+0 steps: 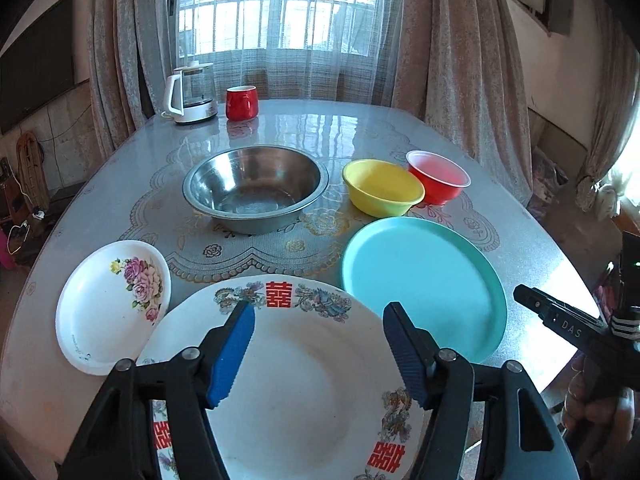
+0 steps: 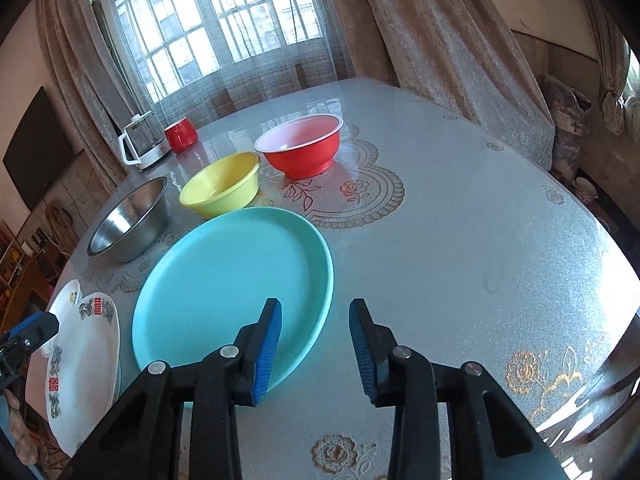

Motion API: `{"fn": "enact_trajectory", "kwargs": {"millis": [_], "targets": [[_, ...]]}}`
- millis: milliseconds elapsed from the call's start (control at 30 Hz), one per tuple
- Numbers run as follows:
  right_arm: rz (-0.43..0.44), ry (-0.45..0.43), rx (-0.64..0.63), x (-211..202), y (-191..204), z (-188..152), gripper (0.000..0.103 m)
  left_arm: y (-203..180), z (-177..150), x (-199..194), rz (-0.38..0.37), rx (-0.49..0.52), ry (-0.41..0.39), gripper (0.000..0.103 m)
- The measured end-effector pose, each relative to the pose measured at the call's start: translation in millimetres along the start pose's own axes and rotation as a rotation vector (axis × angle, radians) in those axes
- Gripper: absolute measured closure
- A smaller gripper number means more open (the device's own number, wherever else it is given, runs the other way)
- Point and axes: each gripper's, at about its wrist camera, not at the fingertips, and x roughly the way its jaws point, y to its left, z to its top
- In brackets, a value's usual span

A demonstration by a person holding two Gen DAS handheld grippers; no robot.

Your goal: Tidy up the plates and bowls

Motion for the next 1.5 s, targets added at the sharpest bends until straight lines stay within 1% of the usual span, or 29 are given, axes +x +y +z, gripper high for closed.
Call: {"fn": "enact_trajectory", "kwargs": {"millis": [33, 67, 100, 133, 167, 333, 467, 533, 600, 633, 733, 833, 933, 1000, 1033, 1100, 1133, 1233, 1267, 1333, 1367, 1467, 1500], "targets": [[0.005, 0.012, 0.003, 4, -2, 2, 0.071, -3, 5, 7, -0.015, 0.011, 0.017, 0.055], [0.01, 0.024, 0.004, 8, -3, 2, 0.072, -6, 10, 13, -0.025, 0.021, 0.035, 0.061], [0.011, 0.033, 0.001, 12, -3, 4, 0.072, -9, 14, 21, -0.034, 0.03, 0.05, 0.063], [0.008, 0.037, -0.002, 16, -3, 4, 0.072, -11, 18, 29, -0.038, 0.037, 0.067, 0.069], [0.007, 0.042, -0.004, 19, -4, 6, 0.072, -15, 22, 37, -0.039, 0.052, 0.086, 0.072], [0.023, 0.069, -0.008, 34, -5, 10, 0.072, -31, 33, 79, -0.066, 0.117, 0.192, 0.081], [0.029, 0.082, -0.034, 40, -4, 11, 0.073, -43, 41, 103, -0.077, 0.171, 0.235, 0.082], [0.023, 0.081, -0.053, 41, -4, 11, 0.077, -47, 44, 115, -0.079, 0.191, 0.263, 0.085], [0.008, 0.08, -0.067, 41, -5, 11, 0.085, -51, 47, 126, -0.085, 0.208, 0.283, 0.086], [0.006, 0.078, -0.075, 41, -5, 11, 0.087, -53, 48, 130, -0.084, 0.219, 0.286, 0.088], [0.013, 0.079, -0.091, 41, -5, 11, 0.087, -55, 49, 143, -0.082, 0.24, 0.314, 0.088], [0.018, 0.081, -0.097, 41, -5, 11, 0.087, -60, 51, 147, -0.09, 0.275, 0.307, 0.09], [0.018, 0.077, -0.103, 41, -4, 11, 0.087, -68, 49, 148, -0.126, 0.317, 0.307, 0.091], [0.031, 0.074, -0.102, 42, -4, 11, 0.091, -70, 51, 148, -0.113, 0.317, 0.304, 0.092], [0.03, 0.07, -0.102, 42, -4, 11, 0.091, -70, 53, 144, -0.111, 0.307, 0.286, 0.092], [0.02, 0.067, -0.105, 42, -4, 11, 0.091, -71, 59, 130, -0.123, 0.318, 0.226, 0.092], [0.019, 0.069, -0.106, 42, -4, 11, 0.091, -69, 62, 126, -0.112, 0.321, 0.212, 0.091], [-0.003, 0.07, -0.112, 42, -4, 12, 0.091, -63, 67, 130, -0.073, 0.333, 0.229, 0.091], [-0.008, 0.068, -0.109, 42, -4, 13, 0.091, -61, 67, 135, -0.056, 0.336, 0.251, 0.09], [-0.004, 0.066, -0.098, 42, -8, 13, 0.091, -59, 62, 145, -0.056, 0.347, 0.301, 0.088], [-0.002, 0.067, -0.095, 42, -9, 13, 0.091, -62, 62, 143, -0.055, 0.366, 0.282, 0.085], [0.002, 0.065, -0.096, 41, -10, 14, 0.091, -68, 61, 146, -0.066, 0.4, 0.302, 0.084], [-0.001, 0.062, -0.098, 42, -10, 14, 0.091, -67, 59, 146, -0.053, 0.402, 0.299, 0.084]]}}
